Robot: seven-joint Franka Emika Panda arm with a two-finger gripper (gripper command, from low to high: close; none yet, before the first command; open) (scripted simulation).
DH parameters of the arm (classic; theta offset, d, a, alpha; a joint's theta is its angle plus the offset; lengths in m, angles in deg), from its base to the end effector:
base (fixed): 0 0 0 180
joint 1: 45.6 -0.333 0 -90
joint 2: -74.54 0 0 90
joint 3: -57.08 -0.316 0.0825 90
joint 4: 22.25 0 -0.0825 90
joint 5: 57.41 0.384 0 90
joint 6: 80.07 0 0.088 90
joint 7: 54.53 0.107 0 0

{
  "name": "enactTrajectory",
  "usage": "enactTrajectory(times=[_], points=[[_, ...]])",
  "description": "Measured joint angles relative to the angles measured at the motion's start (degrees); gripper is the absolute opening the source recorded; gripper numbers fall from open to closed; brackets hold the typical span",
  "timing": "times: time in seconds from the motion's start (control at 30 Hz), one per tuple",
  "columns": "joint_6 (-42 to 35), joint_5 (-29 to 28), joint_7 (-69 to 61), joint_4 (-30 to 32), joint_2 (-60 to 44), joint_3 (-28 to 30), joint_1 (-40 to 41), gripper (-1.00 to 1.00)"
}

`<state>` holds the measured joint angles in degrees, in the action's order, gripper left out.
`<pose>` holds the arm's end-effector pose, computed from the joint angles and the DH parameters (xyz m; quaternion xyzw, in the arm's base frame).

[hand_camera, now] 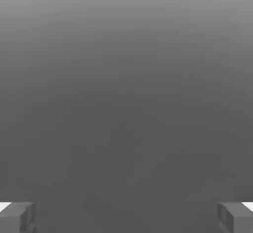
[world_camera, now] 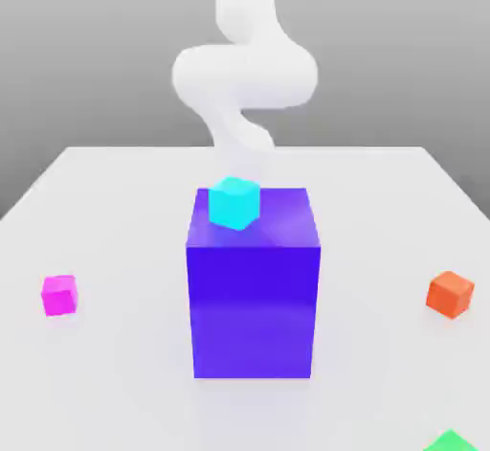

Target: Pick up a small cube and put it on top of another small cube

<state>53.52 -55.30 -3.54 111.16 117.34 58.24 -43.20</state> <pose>0.3672 -0.0250 0.6810 -0.8236 0.4325 -0.3254 0.1696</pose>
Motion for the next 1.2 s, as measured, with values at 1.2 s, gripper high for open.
enactTrajectory(times=[1.2], points=[[26.7, 6.6, 91.8, 23.7, -43.2, 10.4, 35.2, 0.0]])
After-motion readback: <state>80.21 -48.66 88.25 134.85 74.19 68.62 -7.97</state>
